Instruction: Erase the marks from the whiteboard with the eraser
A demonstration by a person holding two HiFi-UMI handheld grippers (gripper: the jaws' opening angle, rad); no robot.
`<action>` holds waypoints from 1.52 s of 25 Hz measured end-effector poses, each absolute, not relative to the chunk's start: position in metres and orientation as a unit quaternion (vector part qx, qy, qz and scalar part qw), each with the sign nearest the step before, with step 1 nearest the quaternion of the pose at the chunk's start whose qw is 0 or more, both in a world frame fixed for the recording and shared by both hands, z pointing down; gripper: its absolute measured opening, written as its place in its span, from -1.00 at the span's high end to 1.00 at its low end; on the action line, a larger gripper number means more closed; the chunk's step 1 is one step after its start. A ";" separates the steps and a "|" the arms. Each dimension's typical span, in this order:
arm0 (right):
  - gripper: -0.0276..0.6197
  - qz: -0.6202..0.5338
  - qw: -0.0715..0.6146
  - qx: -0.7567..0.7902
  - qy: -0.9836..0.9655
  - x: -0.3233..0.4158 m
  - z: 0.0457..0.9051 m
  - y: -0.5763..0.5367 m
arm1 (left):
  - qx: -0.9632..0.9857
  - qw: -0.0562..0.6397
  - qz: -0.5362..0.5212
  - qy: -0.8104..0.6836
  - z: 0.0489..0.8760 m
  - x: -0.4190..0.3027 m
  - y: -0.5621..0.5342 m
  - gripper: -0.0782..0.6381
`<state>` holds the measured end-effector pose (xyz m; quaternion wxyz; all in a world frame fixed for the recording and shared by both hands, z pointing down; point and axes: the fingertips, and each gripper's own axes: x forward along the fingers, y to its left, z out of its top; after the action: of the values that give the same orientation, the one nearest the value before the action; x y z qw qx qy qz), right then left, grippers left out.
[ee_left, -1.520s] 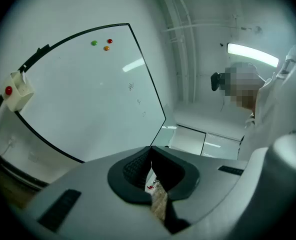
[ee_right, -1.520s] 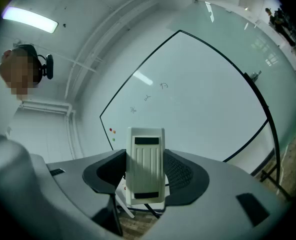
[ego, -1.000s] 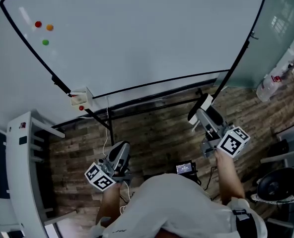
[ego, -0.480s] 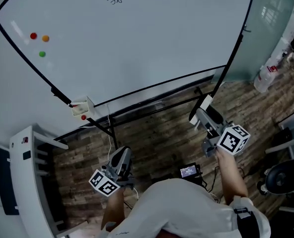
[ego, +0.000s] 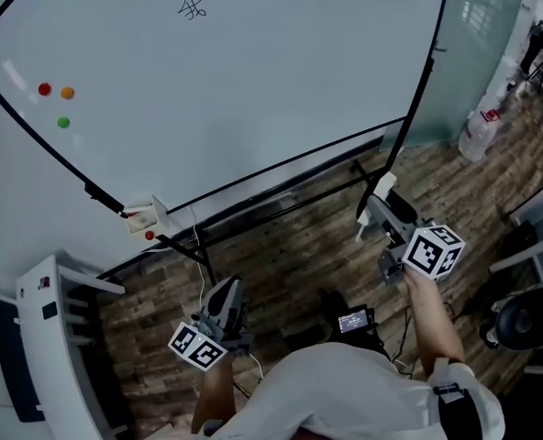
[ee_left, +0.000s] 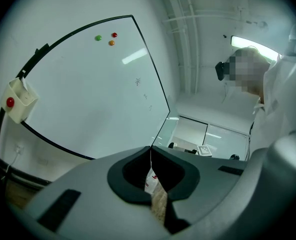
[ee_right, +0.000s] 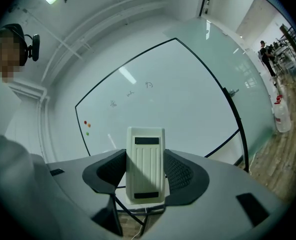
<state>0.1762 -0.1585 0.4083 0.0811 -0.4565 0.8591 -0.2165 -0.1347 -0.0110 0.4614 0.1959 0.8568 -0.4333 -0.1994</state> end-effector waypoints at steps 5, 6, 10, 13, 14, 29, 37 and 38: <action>0.13 -0.211 0.080 -0.457 0.861 0.187 0.404 -0.203 | 0.855 0.195 -0.207 -0.434 0.457 -0.128 -0.034 0.76; 0.13 -0.210 0.081 -0.454 0.862 0.190 0.401 -0.214 | 0.853 0.194 -0.210 -0.436 0.455 -0.126 -0.041 0.76; 0.13 -0.206 0.089 -0.444 0.868 0.203 0.388 -0.261 | 0.850 0.185 -0.217 -0.443 0.445 -0.111 -0.076 0.76; 0.13 -0.200 0.093 -0.440 0.870 0.216 0.379 -0.295 | 0.847 0.179 -0.220 -0.450 0.439 -0.100 -0.106 0.76; 0.13 -0.200 0.095 -0.440 0.870 0.221 0.378 -0.305 | 0.846 0.178 -0.221 -0.452 0.437 -0.096 -0.116 0.76; 0.13 -0.124 0.068 -0.455 0.879 0.262 0.319 -0.427 | 0.845 0.143 -0.206 -0.472 0.415 -0.078 -0.206 0.76; 0.13 -0.065 0.075 -0.499 0.861 0.268 0.254 -0.461 | 0.864 0.104 -0.187 -0.455 0.382 -0.102 -0.233 0.76; 0.13 -0.056 0.075 -0.504 0.858 0.269 0.245 -0.465 | 0.866 0.100 -0.186 -0.454 0.378 -0.104 -0.237 0.76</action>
<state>0.2689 -0.4652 0.2448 0.0749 -0.5043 0.8585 -0.0562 -0.1044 -0.2365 0.3777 0.0998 0.8657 -0.4538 -0.1864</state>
